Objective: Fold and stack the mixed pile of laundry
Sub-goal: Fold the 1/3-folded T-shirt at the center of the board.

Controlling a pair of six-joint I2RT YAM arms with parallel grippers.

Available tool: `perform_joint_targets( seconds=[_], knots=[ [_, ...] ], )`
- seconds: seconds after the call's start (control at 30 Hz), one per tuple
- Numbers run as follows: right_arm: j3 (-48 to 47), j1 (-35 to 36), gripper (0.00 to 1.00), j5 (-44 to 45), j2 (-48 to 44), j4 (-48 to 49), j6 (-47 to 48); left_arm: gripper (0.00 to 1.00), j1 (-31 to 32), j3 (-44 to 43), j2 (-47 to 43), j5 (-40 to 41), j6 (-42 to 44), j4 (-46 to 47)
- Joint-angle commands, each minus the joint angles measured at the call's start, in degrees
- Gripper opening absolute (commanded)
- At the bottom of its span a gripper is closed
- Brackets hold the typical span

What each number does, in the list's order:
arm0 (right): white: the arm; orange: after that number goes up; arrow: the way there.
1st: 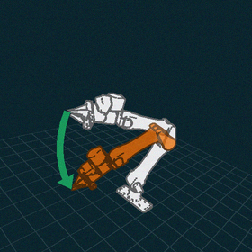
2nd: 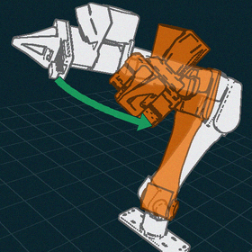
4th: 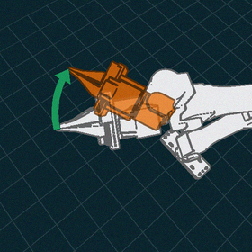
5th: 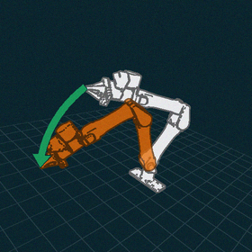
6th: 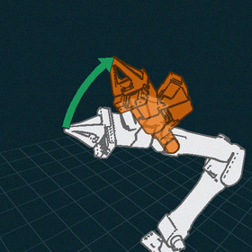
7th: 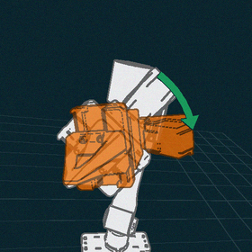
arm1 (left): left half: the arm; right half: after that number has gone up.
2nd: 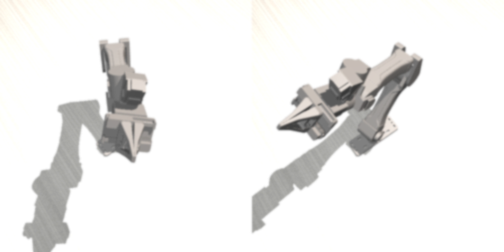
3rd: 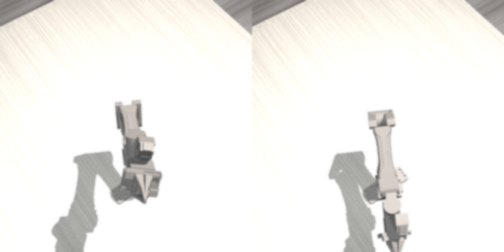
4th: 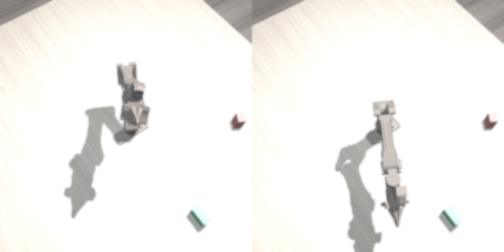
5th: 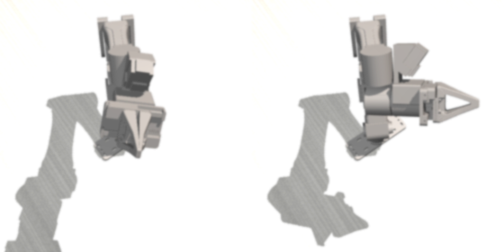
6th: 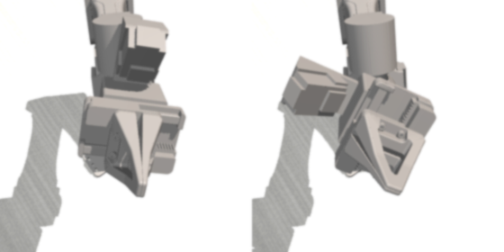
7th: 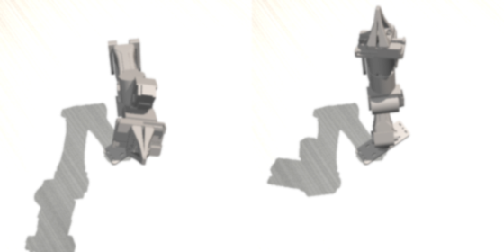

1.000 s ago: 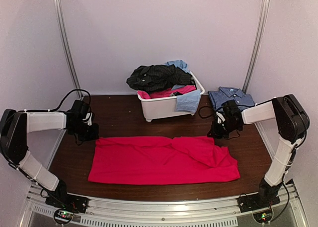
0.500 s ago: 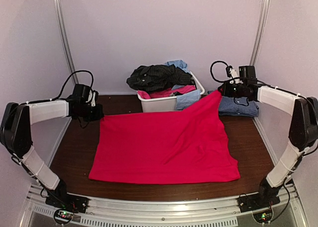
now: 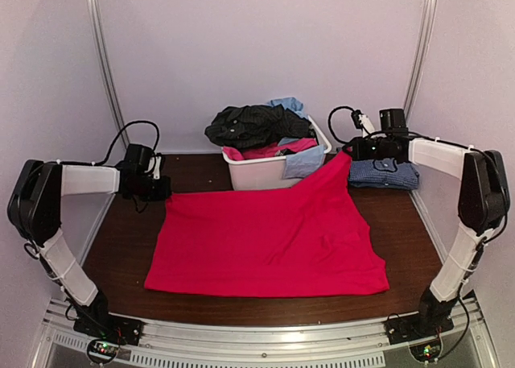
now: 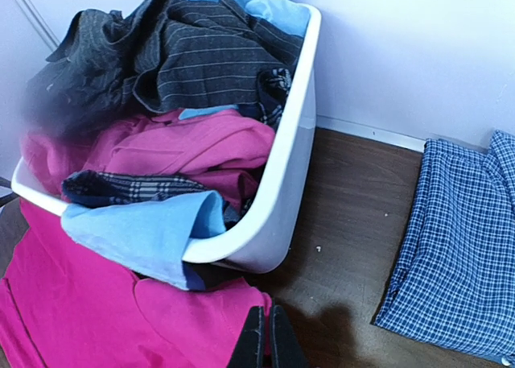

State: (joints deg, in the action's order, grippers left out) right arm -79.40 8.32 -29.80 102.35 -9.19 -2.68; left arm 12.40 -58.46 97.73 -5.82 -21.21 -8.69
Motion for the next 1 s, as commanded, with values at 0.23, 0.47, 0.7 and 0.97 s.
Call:
perform_joint_targets(
  seconds=[0.23, 0.47, 0.7, 0.97],
  knots=[
    [8.9, 1.2, 0.0, -5.3, -10.4, -1.1, -1.4, 0.0, -0.4, 7.5, -12.0, 3.5, 6.2, 1.6],
    [19.0, 1.7, 0.0, -6.3, -20.2, -0.8, -4.2, 0.0, -0.5, 12.3, -14.5, 1.3, 4.2, -0.6],
    [28.0, 3.5, 0.0, -6.4, -28.6, -2.1, -8.4, 0.0, -0.5, 16.2, -17.9, 1.4, 2.9, -1.5],
    [36.5, 6.6, 0.0, -1.3, -40.9, -6.0, -14.9, 0.0, -0.4, 18.5, -21.1, 1.6, 2.2, -4.1]
  ],
)
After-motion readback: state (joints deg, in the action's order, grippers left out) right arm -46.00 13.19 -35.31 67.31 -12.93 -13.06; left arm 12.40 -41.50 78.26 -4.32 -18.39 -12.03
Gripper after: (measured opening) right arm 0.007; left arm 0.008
